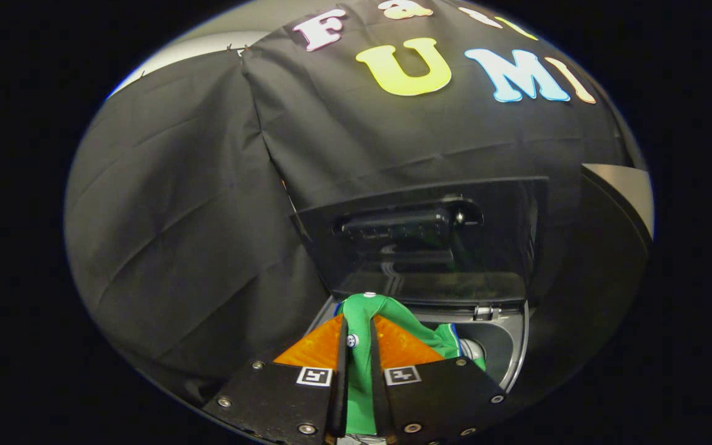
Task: Put the clothes into the washing machine and then close the washing machine lid.
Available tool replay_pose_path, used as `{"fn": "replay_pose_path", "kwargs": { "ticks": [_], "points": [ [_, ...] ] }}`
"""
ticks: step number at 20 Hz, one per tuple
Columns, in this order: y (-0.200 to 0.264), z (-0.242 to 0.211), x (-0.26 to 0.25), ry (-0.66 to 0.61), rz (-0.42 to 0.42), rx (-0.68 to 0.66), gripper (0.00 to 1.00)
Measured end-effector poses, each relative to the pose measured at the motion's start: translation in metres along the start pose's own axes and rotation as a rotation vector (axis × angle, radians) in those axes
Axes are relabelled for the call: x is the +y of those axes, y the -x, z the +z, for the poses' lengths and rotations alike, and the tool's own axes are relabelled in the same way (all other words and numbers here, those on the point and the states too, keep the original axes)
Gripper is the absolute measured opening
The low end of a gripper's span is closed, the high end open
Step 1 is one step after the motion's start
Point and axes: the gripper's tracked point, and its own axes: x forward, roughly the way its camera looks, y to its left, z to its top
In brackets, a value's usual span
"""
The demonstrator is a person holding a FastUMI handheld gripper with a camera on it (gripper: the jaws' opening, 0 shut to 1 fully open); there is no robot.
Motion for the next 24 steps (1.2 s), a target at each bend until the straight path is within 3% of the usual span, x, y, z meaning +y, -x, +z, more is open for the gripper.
{"fn": "replay_pose_path", "kwargs": {
  "ticks": [2,7,16,24],
  "points": [
    [-0.003,-0.018,-0.003,0.004,-0.015,0.024,0.24],
    [-0.006,-0.044,-0.014,0.013,-0.059,0.052,0.93],
    [0.010,-0.040,-0.010,0.147,-0.061,-0.018,0.96],
    [0.041,0.056,0.007,0.256,-0.083,-0.294,0.95]
  ]
}}
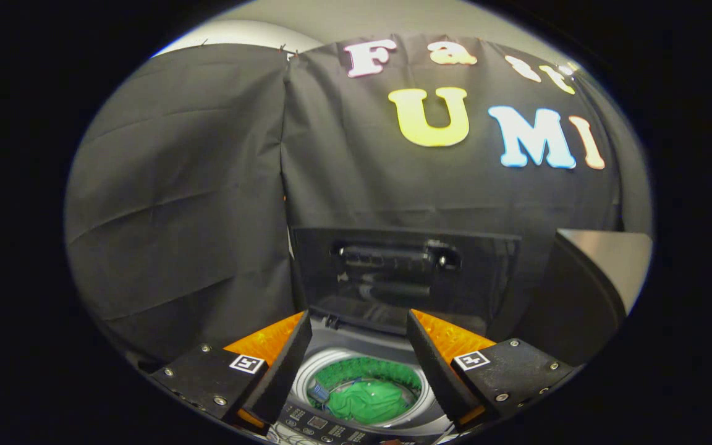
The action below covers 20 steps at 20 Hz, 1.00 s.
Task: Put the clothes into the washing machine and then close the washing machine lid.
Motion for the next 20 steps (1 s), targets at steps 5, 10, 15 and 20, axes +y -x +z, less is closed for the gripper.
{"fn": "replay_pose_path", "kwargs": {
  "ticks": [5,10,15,20],
  "points": [
    [-0.013,0.049,-0.003,-0.005,-0.023,-0.100,0.96],
    [-0.036,0.088,-0.020,-0.012,-0.084,-0.145,0.96],
    [-0.063,0.116,-0.036,-0.035,-0.137,-0.150,0.95],
    [-0.109,0.113,-0.037,-0.040,-0.145,-0.068,0.96]
  ]
}}
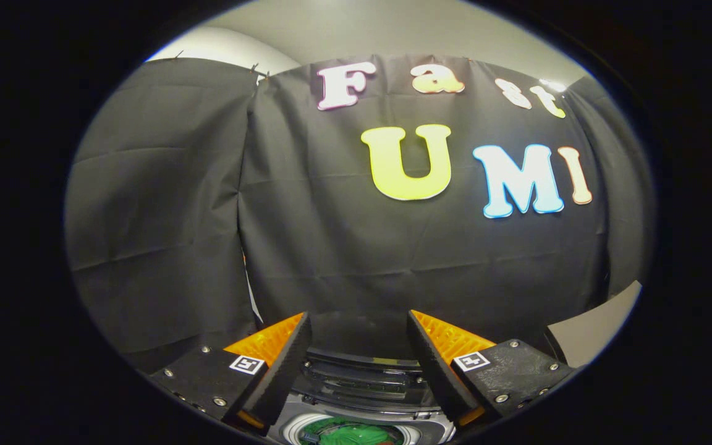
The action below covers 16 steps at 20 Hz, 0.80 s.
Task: Put the clothes into the washing machine and then close the washing machine lid.
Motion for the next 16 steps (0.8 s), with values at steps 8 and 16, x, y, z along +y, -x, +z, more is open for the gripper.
{"fn": "replay_pose_path", "kwargs": {
  "ticks": [8,16],
  "points": [
    [-0.070,-0.020,0.011,-0.111,-0.062,0.144,0.96],
    [-0.093,-0.070,0.007,-0.092,-0.142,0.354,0.96]
  ]
}}
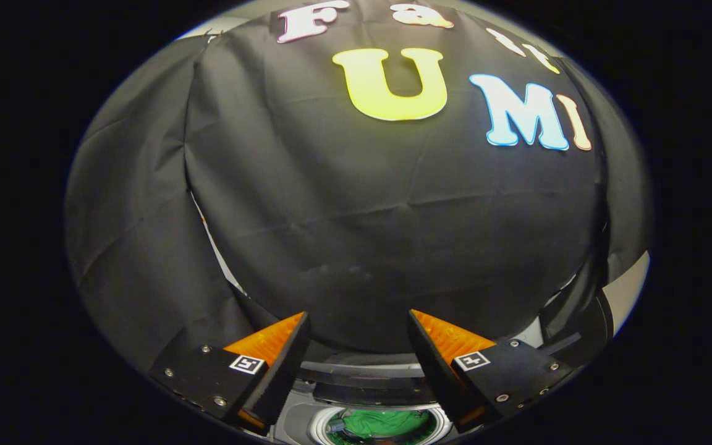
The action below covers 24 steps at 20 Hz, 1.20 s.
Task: Put the clothes into the washing machine and then close the washing machine lid.
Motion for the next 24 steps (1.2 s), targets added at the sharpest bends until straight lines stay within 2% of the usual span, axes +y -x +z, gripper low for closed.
{"fn": "replay_pose_path", "kwargs": {
  "ticks": [3,9,24],
  "points": [
    [-0.004,-0.016,0.003,0.014,-0.003,0.059,0.96],
    [0.000,-0.018,0.003,0.010,-0.007,0.050,0.97],
    [0.042,-0.045,0.015,0.041,0.014,-0.039,0.97]
  ]
}}
